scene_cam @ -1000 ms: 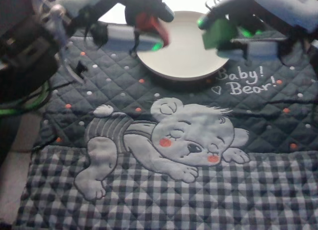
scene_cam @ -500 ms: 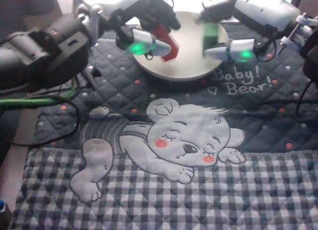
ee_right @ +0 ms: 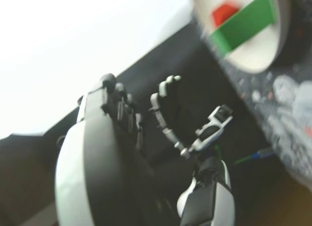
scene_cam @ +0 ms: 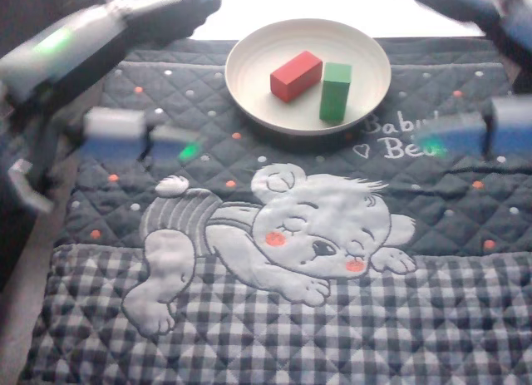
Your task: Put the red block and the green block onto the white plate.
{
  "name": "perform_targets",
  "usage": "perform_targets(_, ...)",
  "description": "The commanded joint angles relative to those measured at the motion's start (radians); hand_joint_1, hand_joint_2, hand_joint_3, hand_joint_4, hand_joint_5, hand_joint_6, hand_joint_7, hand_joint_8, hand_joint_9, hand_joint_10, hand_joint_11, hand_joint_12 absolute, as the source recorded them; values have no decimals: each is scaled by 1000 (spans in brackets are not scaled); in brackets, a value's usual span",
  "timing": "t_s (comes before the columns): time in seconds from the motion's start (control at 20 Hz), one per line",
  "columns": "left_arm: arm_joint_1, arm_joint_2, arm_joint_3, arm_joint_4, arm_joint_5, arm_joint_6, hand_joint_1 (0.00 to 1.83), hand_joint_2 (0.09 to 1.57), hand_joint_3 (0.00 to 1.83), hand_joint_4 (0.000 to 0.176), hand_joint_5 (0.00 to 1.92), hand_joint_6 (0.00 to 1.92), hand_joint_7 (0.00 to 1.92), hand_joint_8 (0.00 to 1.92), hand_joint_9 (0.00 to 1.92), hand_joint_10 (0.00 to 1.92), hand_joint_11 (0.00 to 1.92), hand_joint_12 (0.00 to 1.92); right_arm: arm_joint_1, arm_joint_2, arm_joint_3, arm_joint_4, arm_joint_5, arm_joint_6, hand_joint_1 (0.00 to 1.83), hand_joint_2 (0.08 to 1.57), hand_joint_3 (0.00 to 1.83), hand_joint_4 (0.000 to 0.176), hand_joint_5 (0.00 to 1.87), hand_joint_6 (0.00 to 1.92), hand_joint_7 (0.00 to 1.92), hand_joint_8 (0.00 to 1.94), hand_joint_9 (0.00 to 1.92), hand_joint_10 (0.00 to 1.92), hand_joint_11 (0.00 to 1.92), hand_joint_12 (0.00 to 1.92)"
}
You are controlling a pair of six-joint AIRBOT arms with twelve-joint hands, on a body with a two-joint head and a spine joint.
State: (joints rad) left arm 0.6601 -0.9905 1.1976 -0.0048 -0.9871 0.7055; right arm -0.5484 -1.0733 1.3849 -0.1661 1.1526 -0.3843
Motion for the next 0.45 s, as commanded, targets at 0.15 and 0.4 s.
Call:
perform_targets(0.15, 184, 116, -136, -96, -412, 9, 883, 844, 0, 47, 195, 0, 295, 0, 416, 0, 41, 1228, -196, 91, -122, 151, 344, 1, 666, 989, 0, 161, 63, 4, 267, 9, 255, 10, 0, 342)
perform_targets(0.4, 381, 171, -247, -181, -647, 19, 790, 901, 13, 33, 178, 0, 325, 1, 444, 6, 86, 1358, -416, 104, -205, 303, 547, 1, 595, 975, 0, 176, 43, 0, 235, 0, 214, 2, 0, 217)
